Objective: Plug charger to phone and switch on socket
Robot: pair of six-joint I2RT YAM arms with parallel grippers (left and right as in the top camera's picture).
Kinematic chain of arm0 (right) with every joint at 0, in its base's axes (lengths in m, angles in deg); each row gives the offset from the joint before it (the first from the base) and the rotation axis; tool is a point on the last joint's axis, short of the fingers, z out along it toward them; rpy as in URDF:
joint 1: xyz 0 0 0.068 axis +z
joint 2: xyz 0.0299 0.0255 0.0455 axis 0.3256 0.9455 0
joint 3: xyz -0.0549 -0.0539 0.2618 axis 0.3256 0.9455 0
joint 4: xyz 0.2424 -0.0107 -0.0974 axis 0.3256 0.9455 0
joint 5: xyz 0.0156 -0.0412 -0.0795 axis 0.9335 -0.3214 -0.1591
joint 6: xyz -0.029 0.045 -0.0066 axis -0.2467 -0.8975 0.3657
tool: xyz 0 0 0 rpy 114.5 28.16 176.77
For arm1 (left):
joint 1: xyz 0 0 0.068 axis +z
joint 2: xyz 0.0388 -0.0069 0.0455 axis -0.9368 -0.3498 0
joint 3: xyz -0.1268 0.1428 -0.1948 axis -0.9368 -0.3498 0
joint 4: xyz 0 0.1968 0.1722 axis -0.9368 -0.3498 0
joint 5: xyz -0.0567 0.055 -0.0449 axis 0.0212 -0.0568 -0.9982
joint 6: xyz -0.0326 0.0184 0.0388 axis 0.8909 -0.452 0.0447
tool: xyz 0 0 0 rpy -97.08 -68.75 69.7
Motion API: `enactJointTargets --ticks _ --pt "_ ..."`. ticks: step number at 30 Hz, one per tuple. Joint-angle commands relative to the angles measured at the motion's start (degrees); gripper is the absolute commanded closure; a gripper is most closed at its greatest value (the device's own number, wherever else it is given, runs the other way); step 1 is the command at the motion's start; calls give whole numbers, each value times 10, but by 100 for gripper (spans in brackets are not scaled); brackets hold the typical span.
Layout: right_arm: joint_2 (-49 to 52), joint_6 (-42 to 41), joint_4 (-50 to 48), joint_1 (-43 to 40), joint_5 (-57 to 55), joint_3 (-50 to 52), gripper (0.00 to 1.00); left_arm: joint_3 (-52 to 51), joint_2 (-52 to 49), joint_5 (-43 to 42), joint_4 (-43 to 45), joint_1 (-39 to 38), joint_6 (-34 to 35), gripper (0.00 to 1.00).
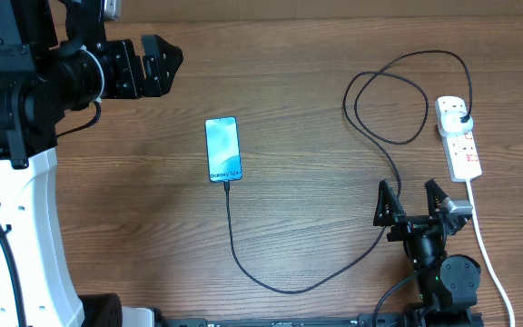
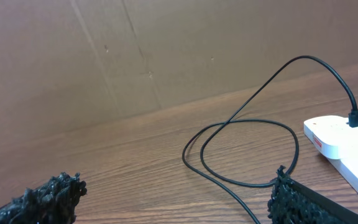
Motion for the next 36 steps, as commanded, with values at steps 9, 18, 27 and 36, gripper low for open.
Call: enactJointTargets --ticks 9,18,27,36 --pt "-5 -4 -4 5 1 6 0 9 5 -1 0 -4 0 0" --pt "-5 -4 -4 5 1 6 0 9 5 -1 0 -4 0 0" --pt "-5 -4 -4 5 0 6 0 5 26 -1 1 -4 0 0" --pt "-5 -4 -4 5 1 6 0 -170 141 -1 19 -4 0 0"
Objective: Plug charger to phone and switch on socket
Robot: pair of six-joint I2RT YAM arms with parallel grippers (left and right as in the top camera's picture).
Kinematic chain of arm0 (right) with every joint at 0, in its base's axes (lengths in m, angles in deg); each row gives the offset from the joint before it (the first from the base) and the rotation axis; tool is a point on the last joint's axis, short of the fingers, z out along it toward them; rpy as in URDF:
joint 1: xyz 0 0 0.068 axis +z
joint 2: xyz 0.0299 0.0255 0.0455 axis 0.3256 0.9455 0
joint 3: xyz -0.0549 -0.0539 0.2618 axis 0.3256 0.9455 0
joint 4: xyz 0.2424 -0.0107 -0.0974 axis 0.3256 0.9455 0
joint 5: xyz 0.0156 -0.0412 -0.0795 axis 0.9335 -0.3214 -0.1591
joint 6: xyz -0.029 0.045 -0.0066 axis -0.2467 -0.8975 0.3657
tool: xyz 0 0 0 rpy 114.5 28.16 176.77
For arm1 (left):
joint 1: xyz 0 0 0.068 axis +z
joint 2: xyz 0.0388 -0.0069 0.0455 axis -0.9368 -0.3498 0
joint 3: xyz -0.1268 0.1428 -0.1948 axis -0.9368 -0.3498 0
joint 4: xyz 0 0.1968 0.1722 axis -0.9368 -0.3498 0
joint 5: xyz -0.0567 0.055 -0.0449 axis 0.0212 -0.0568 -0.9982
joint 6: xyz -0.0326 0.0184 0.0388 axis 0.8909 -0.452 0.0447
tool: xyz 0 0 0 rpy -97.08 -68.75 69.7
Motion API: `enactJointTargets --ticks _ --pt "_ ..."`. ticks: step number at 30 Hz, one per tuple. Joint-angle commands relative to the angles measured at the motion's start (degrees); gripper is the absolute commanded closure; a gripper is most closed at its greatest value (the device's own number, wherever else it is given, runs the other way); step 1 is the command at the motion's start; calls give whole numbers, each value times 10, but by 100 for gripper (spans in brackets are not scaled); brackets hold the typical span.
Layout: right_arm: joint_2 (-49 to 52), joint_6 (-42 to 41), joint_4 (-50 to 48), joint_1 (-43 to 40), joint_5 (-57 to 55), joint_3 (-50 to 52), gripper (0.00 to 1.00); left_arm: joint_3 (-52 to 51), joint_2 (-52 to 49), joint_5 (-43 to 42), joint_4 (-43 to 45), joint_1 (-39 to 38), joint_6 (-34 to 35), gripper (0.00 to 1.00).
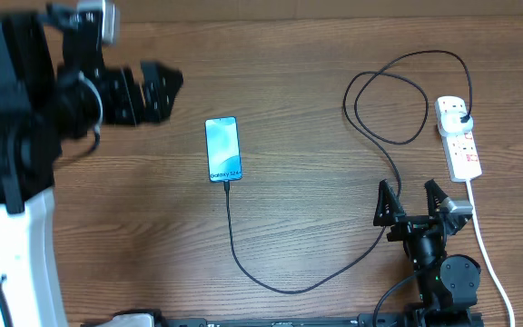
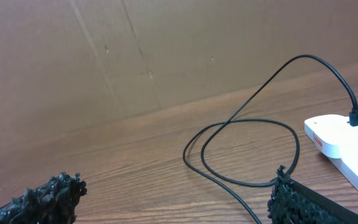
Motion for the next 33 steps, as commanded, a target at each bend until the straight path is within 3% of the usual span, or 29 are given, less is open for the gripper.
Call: enactJointTargets --ticks 1,10,26,33 --pt "-5 0 -4 5 1 6 0 -93 67 -1 3 -4 0 0" --pt "-5 0 -4 5 1 6 0 -318 210 58 145 -4 0 0" --pt "-5 0 -4 5 0 6 0 -833 501 104 619 -4 0 0" --pt "-5 0 -4 5 0 6 0 -956 603 165 669 -4 0 1"
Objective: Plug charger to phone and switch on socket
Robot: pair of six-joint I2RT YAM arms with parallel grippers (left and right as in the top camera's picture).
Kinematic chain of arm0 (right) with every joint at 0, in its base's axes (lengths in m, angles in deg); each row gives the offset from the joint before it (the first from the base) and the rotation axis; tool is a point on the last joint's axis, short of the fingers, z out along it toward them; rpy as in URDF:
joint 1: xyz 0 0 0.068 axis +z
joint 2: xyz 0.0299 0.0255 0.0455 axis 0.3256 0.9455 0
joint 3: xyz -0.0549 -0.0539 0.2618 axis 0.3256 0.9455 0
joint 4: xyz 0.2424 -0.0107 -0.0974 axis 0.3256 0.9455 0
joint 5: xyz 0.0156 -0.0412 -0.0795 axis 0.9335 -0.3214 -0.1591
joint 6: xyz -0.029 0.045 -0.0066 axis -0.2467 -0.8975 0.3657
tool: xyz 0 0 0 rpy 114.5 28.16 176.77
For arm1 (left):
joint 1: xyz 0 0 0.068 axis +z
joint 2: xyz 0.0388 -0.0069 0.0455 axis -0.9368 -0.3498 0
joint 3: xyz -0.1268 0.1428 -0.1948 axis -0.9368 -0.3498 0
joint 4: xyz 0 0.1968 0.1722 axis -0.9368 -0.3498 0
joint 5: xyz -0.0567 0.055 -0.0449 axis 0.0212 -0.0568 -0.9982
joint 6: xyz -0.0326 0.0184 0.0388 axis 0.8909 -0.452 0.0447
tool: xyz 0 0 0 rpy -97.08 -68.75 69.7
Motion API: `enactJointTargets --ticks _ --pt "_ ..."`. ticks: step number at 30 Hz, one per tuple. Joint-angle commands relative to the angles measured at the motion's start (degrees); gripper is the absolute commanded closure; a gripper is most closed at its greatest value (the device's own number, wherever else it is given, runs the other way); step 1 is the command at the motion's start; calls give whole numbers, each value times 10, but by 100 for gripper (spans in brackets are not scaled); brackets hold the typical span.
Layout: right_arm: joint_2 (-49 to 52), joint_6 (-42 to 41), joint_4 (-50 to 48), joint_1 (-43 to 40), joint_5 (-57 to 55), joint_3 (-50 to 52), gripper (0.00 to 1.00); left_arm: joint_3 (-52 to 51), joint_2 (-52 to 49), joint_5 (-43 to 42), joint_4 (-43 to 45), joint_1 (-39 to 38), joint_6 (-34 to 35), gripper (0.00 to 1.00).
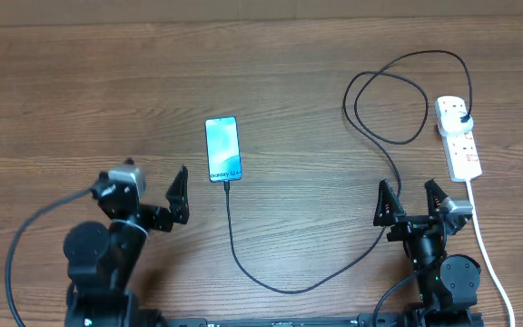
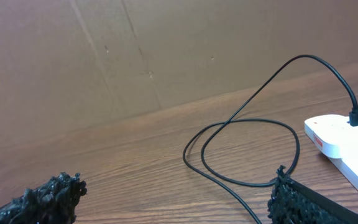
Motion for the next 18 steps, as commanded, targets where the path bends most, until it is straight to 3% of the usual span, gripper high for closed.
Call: enactJointTargets --ticks 1,6,11,18 --pt "-5 0 -4 5 1 6 0 -53 49 60 19 -4 -1 1" --pt "-5 0 -4 5 1 6 0 -102 94 108 56 -4 -13 0" --pt "-5 0 -4 5 0 6 0 -142 141 102 78 -4 -132 0" --pt "-5 0 -4 5 1 6 0 -179 174 102 82 -4 -217 0"
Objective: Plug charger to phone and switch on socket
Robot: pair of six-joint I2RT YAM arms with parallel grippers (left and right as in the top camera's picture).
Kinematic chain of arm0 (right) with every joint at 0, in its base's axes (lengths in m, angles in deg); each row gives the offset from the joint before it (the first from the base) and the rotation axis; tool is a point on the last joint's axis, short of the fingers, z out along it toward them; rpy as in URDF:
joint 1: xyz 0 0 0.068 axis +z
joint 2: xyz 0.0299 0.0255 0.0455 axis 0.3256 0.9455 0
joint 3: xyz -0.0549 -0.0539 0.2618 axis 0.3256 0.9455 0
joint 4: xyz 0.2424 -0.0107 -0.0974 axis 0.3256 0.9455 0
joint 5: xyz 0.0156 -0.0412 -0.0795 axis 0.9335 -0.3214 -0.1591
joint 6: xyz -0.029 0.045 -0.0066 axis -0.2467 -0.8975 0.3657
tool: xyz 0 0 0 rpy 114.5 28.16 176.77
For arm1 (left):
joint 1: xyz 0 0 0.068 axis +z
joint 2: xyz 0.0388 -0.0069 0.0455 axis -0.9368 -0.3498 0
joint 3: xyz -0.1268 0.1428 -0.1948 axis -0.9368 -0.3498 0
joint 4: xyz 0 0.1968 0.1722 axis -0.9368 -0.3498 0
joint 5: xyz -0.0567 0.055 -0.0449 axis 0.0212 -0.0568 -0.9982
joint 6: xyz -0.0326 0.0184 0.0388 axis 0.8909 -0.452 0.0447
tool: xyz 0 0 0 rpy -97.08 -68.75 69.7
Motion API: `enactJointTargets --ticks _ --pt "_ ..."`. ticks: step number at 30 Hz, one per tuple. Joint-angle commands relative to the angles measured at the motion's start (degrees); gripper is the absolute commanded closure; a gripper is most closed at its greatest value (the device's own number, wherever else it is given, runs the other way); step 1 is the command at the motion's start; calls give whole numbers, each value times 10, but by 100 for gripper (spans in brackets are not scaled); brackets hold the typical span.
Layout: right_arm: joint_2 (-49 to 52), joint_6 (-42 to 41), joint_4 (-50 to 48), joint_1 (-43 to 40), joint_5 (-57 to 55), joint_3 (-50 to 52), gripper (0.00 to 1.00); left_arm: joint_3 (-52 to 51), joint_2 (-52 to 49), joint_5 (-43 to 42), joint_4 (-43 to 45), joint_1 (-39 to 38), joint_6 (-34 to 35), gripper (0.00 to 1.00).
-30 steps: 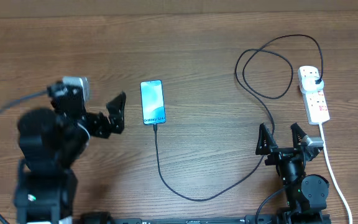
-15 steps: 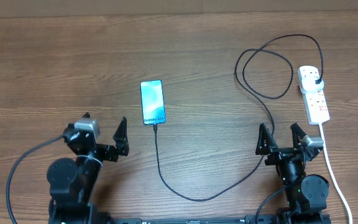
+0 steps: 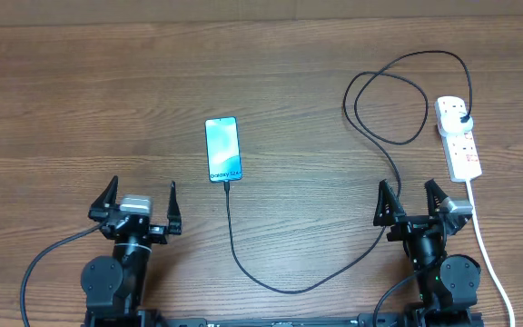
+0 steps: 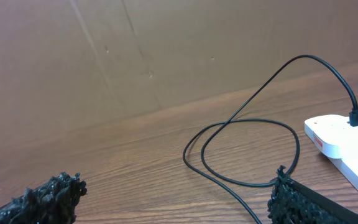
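Note:
A phone with a lit blue screen lies face up mid-table. A black charger cable is plugged into its near end, curves along the front and loops up to the plug in a white power strip at the right. My left gripper rests open at the front left, short of the phone. My right gripper rests open at the front right, just left of the strip's white lead, with nothing between its fingers.
The strip's white lead runs down the right side past my right arm. A brown cardboard wall stands along the table's far edge.
My left gripper has settled lower and further left at the front, now pointing straight up the table with both fingers spread. Phone, cable, strip and right arm are unchanged.
My left arm was raised at the far left, gripper open beside the phone's upper left. It stayed there, blurred, at the second moment. Then it stood low at the front left, and now it rests there squarely. The cable stayed plugged into the phone throughout.

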Motion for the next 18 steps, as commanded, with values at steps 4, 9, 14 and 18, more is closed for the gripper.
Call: enactJointTargets --ticks 4,9,14,18 --pt "-5 0 -4 5 0 6 0 -48 29 -3 38 -4 -90 0" --pt "-5 0 -4 5 0 6 0 -75 62 -23 42 -4 -114 0" --pt "-5 0 -4 5 0 6 0 -89 97 -23 2 -4 -115 0" --pt "-5 0 -4 5 0 6 0 -89 99 -22 -9 -4 -110 0"
